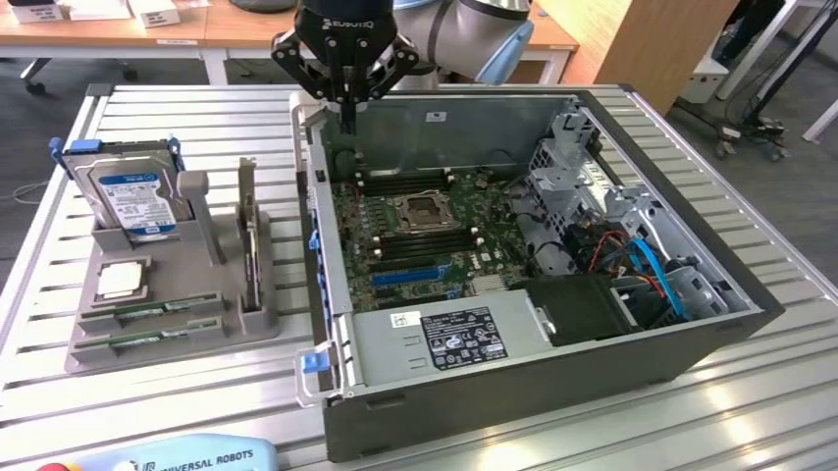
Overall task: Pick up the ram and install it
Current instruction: 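Reach for the ram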
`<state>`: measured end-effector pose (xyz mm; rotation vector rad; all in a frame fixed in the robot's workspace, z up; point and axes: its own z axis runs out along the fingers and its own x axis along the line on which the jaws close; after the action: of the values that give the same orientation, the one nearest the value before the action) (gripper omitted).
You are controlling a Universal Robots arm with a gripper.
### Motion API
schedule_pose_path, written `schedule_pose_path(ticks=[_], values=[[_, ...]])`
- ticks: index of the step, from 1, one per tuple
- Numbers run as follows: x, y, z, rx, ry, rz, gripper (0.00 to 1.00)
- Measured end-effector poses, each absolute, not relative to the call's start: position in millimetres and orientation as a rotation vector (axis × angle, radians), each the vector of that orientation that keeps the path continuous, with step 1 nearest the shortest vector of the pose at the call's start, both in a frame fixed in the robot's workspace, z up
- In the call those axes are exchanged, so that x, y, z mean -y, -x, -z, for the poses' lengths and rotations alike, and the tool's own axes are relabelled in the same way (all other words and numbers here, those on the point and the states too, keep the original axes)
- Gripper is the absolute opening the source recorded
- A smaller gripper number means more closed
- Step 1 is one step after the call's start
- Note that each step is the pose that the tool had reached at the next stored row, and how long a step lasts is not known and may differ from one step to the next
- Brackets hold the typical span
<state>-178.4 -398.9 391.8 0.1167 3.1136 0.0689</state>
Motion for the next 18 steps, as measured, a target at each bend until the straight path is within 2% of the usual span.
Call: schedule_pose_path(ticks=[18], values=[[399,210,-390,-3.114,-0.117,-0.069,0.1]])
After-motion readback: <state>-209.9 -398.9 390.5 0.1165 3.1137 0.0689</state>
